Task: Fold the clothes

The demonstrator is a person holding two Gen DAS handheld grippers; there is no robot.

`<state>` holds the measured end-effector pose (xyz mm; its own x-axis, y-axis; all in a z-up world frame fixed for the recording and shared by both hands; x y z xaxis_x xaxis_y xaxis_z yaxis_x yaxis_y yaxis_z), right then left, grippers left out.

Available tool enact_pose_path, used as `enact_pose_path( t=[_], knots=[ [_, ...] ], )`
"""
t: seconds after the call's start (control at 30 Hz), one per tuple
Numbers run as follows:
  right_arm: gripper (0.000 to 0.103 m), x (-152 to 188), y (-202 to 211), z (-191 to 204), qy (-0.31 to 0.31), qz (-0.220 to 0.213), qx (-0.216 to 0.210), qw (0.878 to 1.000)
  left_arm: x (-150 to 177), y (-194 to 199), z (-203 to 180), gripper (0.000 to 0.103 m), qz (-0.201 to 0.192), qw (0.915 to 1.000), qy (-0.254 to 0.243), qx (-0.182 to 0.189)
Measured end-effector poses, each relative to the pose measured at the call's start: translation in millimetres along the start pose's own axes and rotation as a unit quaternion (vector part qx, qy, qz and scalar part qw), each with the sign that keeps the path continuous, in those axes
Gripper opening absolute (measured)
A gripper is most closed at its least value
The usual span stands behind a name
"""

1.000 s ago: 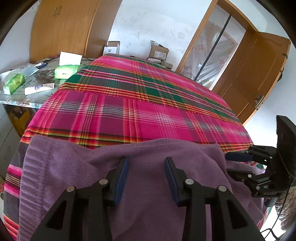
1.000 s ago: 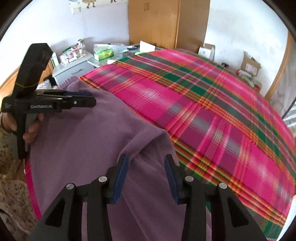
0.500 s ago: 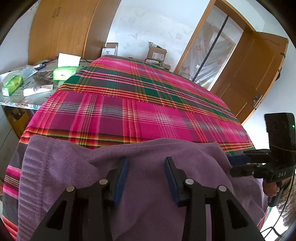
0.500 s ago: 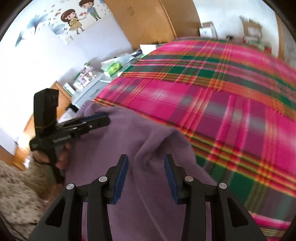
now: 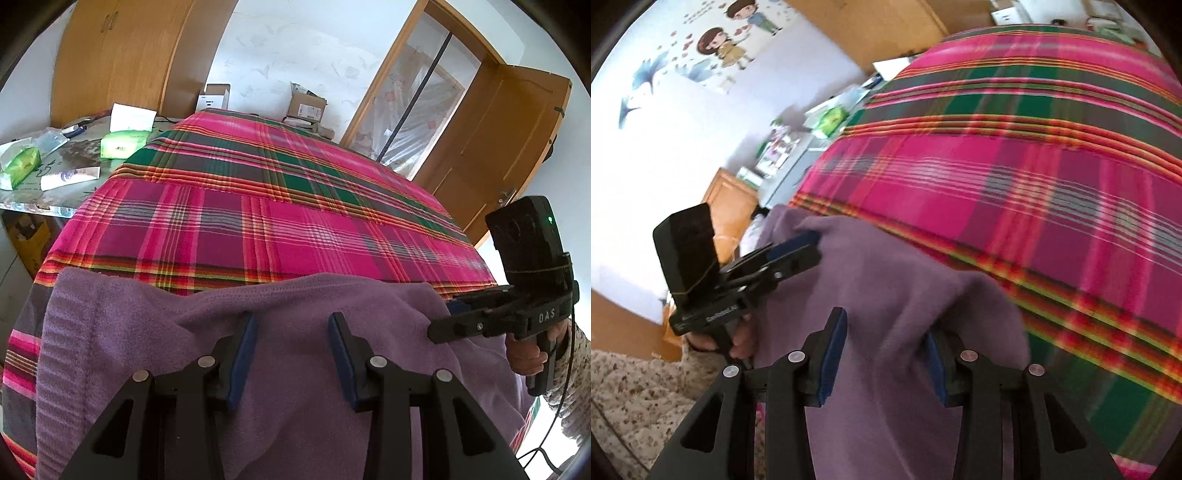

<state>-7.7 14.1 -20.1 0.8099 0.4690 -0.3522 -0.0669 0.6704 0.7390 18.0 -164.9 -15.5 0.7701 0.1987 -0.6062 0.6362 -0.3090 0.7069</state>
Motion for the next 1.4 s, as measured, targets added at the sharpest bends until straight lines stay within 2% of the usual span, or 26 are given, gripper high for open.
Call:
enact_pose_path(
  t=[0.13, 0.27, 0.33, 0.4, 0.43, 0.47, 0.5, 0.63, 0.83, 1.0, 1.1, 1.23, 1.33, 1.4],
  knots=[
    [0.043, -8.2, -3.2, -6.3, -0.019, 0.001, -0.018, 1.0, 0.6, 0.9, 0.9, 0.041, 0.0, 1.0, 0.0, 0.004],
    [0.041, -16.6, 1.4, -20.8, -0.073, -0.016, -0.054, 0.996, 0.5, 1.3, 2.7, 0.041, 0.001, 1.0, 0.001, 0.009],
    [0.034, -20.0, 6.2, -26.6, -0.096, -0.031, -0.078, 0.992, 0.5, 1.5, 2.7, 0.041, 0.001, 1.0, 0.001, 0.01],
    [0.021, -19.9, 7.3, -30.7, -0.106, -0.034, -0.079, 0.991, 0.6, 1.6, 2.2, 0.041, 0.001, 0.9999, 0.0, 0.01],
    [0.017, -19.7, 7.5, -32.4, -0.108, -0.034, -0.074, 0.991, 0.6, 1.7, 2.0, 0.041, 0.001, 0.9999, 0.0, 0.01],
    [0.008, -19.5, 7.6, -34.0, -0.11, -0.034, -0.066, 0.991, 0.6, 1.6, 2.2, 0.041, 0.001, 0.9999, 0.001, 0.011],
    [0.006, -20.5, 9.0, -34.9, -0.109, -0.037, -0.061, 0.991, 0.7, 1.6, 2.4, 0.041, 0.001, 0.9999, 0.001, 0.012],
    [0.005, -29.3, 16.3, -32.8, -0.087, -0.046, -0.047, 0.994, 1.3, 1.7, 2.9, 0.041, 0.001, 0.9999, 0.003, 0.014],
    [0.005, -29.2, 4.3, -42.9, -0.07, -0.02, 0.0, 0.997, 1.3, 1.3, 1.7, 0.041, 0.001, 0.9999, 0.001, 0.011],
    [0.006, -24.3, 18.8, -40.0, -0.056, -0.034, -0.009, 0.998, 1.5, 1.8, 1.4, 0.041, 0.001, 1.0, -0.001, 0.008],
    [0.01, -18.5, 35.4, -35.6, -0.032, -0.051, 0.029, 0.998, 1.8, 1.9, 1.7, 0.041, 0.001, 1.0, -0.001, 0.008],
    [0.01, -4.0, 58.3, -38.6, -0.006, -0.066, 0.088, 0.994, 1.7, 1.5, 1.9, 0.041, 0.001, 1.0, -0.003, 0.005],
    [0.01, 10.4, 64.3, -38.6, 0.025, -0.06, 0.14, 0.988, 2.0, 1.4, 1.6, 0.041, 0.001, 1.0, -0.004, 0.003],
    [0.01, 19.8, 61.4, -36.0, 0.048, -0.047, 0.157, 0.985, 2.5, 1.3, 0.7, 0.041, 0.001, 1.0, -0.005, -0.001]
  ],
)
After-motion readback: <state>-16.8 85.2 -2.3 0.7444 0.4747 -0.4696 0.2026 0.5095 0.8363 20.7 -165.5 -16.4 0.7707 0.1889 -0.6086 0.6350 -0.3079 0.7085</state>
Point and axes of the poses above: each gripper's, at about its wrist camera, not at the fingertips, and y roughly against the way its jaws point, z to its left, x to its underside, the point moved 5 cm from there along -y, roughly the way its jaws point, and after that the axes turned 3 degrees about z, right-handed, at the moved point
